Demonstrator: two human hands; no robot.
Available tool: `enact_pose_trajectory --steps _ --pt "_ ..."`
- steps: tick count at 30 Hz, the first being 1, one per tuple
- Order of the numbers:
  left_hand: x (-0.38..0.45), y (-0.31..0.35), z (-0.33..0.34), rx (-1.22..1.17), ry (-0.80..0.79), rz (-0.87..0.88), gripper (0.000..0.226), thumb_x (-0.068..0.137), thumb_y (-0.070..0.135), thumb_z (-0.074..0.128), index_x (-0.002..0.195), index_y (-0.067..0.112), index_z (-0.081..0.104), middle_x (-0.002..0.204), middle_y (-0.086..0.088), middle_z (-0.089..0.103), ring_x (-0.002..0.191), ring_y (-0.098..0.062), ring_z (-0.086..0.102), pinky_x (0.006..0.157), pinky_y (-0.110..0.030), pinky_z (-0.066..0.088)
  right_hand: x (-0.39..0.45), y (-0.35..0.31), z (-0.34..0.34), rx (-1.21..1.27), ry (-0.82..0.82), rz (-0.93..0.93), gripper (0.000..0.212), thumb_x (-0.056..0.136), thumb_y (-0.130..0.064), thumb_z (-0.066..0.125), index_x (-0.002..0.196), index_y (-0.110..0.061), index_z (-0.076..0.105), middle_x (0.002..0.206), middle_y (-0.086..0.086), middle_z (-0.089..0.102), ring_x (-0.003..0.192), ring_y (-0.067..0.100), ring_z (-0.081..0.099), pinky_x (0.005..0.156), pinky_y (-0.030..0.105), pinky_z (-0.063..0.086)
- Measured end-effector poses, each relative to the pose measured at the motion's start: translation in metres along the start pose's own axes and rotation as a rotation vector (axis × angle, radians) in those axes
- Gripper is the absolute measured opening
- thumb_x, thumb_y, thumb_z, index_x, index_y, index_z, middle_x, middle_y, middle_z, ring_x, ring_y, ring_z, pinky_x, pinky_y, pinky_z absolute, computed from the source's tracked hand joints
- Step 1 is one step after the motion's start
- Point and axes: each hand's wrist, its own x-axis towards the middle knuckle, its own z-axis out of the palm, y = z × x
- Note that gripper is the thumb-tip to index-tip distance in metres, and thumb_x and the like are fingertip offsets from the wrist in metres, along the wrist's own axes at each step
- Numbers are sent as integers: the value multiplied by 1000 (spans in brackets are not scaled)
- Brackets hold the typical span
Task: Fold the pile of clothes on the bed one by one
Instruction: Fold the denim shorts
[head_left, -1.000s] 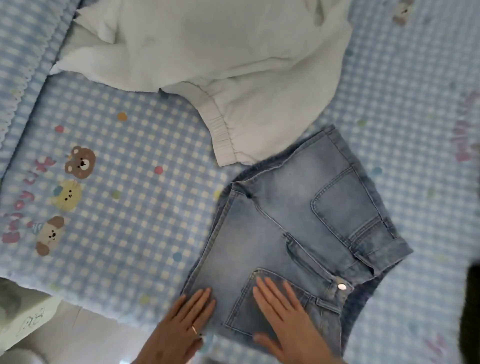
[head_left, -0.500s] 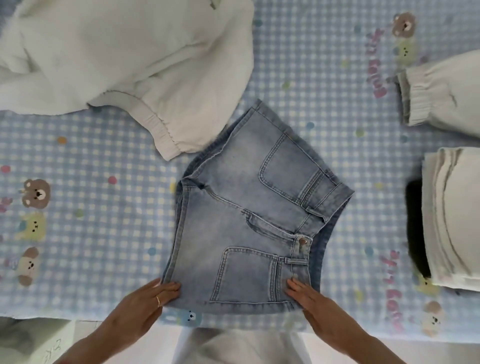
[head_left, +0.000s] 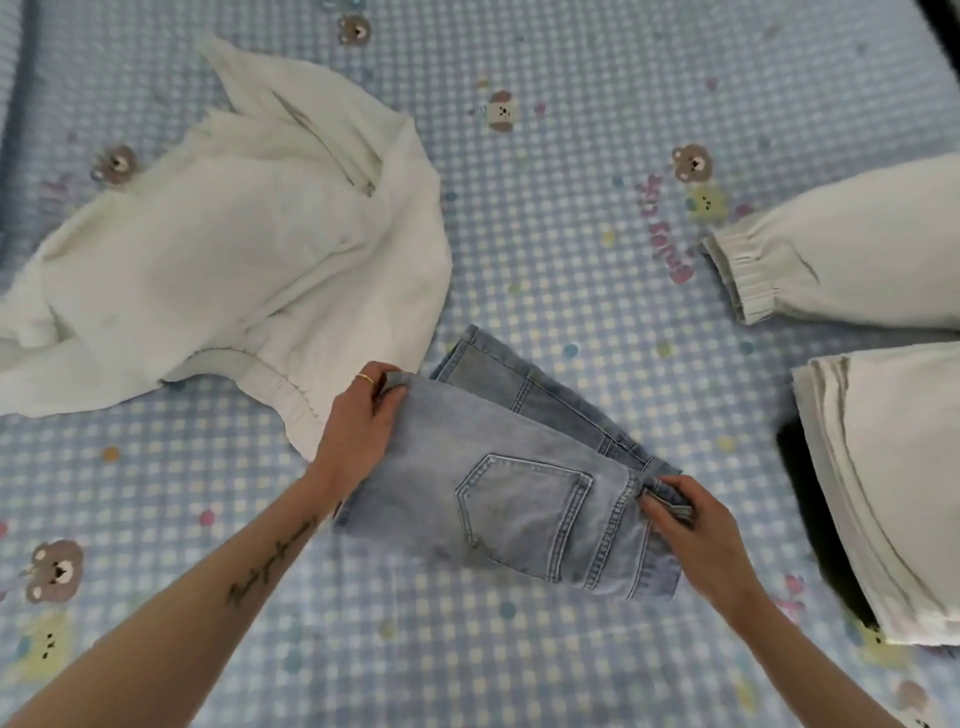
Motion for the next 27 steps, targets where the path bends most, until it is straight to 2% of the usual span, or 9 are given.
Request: enact_pose_trajectory --steps 2,5,10,18,20,22,23,25,27 --pt "23 2 12 46 -16 32 5 96 24 49 94 28 52 80 12 59 74 -4 54 64 -16 37 11 3 -1 -29 19 4 14 84 -22 69 93 -32 65 86 -13 70 79 -1 65 68 17 52" --pt "50 2 29 88 -38 46 4 96 25 49 92 27 51 79 11 59 73 3 53 61 -11 35 26 8 0 -50 59 4 14 85 -24 69 90 -36 63 85 -21 68 77 -3 63 63 9 47" --pt "82 -5 53 146 -69 36 6 96 27 50 95 21 51 79 5 59 72 -14 55 64 -28 37 42 18 9 -27 162 51 12 85 -29 69 87 -37 60 84 -26 65 77 -7 61 62 5 44" --pt "122 -12 89 185 -104 21 5 96 27 50 97 23 53 91 2 60 82 -18 52 75 -30 38 64 39 27 -2 290 168 15 85 -36 67 87 -36 52 75 -16 64 74 -4 60 56 9 44" --pt "128 -9 97 186 -132 26 8 95 24 51 96 19 57 91 0 62 83 -20 55 75 -30 39 64 42 32 -108 344 185 19 86 -40 65 96 -34 50 85 -16 61 78 1 60 58 12 43" --pt "132 -8 103 229 -164 49 14 94 20 51 101 14 62 96 -8 64 89 -26 59 79 -34 44 56 47 38 -261 468 210 33 85 -40 64 112 -25 53 106 -3 57 98 17 55 77 29 48" --pt "132 -8 105 272 -184 40 21 94 20 52 111 12 61 107 -13 62 99 -31 58 86 -39 45 48 49 43 -299 517 267 45 85 -41 63 124 -21 50 120 4 52 111 24 50 89 39 45" --pt "123 -10 106 316 -245 -49 50 92 25 56 138 12 42 134 -19 47 122 -36 46 105 -45 37 27 46 58 -267 505 374 68 87 -44 58 145 -20 32 142 11 39 128 31 39 102 49 37" --pt "107 -15 103 332 -318 -112 77 88 30 63 149 14 18 147 -18 35 131 -36 37 109 -45 32 12 41 74 -280 430 365 77 88 -44 55 151 -26 15 146 11 37 128 33 42 101 47 41"
